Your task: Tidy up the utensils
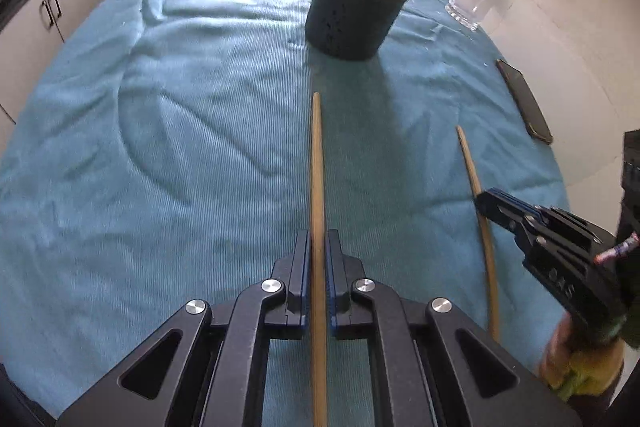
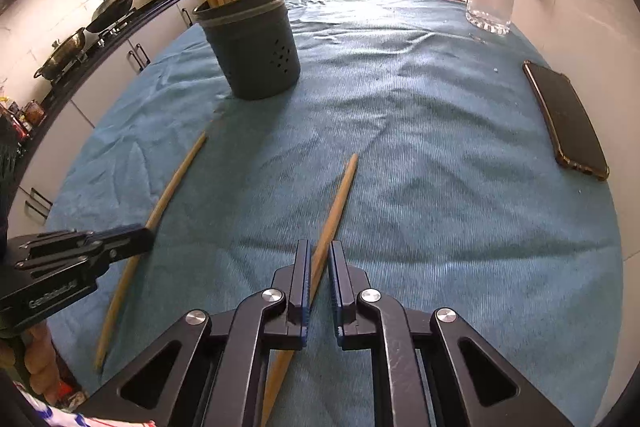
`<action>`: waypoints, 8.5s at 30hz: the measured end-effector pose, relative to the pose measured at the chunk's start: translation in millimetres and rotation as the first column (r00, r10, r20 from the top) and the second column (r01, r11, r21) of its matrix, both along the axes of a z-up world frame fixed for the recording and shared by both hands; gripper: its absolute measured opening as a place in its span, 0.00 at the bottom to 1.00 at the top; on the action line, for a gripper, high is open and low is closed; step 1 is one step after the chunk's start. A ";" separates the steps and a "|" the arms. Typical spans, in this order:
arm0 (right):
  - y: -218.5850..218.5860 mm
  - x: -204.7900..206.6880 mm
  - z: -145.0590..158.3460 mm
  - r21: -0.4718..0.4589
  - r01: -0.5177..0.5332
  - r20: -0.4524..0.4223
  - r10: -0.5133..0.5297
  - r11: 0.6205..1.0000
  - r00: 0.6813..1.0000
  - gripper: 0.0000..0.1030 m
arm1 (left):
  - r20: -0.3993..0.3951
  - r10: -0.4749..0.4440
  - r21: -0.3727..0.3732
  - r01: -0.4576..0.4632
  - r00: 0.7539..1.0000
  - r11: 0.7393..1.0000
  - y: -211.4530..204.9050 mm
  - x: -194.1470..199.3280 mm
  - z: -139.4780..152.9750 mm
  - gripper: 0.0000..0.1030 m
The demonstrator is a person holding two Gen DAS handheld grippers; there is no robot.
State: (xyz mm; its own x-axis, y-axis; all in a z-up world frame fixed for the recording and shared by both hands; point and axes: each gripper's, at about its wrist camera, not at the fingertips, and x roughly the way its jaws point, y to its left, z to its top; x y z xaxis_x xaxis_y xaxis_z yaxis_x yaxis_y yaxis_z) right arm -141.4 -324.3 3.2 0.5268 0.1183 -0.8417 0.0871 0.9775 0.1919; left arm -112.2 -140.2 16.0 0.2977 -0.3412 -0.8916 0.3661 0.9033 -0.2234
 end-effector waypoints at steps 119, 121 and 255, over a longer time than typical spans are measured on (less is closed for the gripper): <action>33.5 -41.1 153.9 -0.047 0.017 0.448 0.006 0.999 0.894 0.07 | 0.536 0.069 -0.053 -0.048 0.841 0.997 35.4 -44.1 170.4 0.06; 33.1 -40.0 154.1 -0.047 0.018 0.449 0.005 0.999 0.894 0.07 | 0.537 0.068 -0.051 -0.048 0.841 0.998 35.4 -43.0 170.6 0.06; 15.1 -49.2 114.1 0.010 0.217 0.404 -0.203 0.976 0.892 0.71 | 0.749 0.291 -0.073 -0.361 0.596 0.930 70.2 -102.7 168.3 1.00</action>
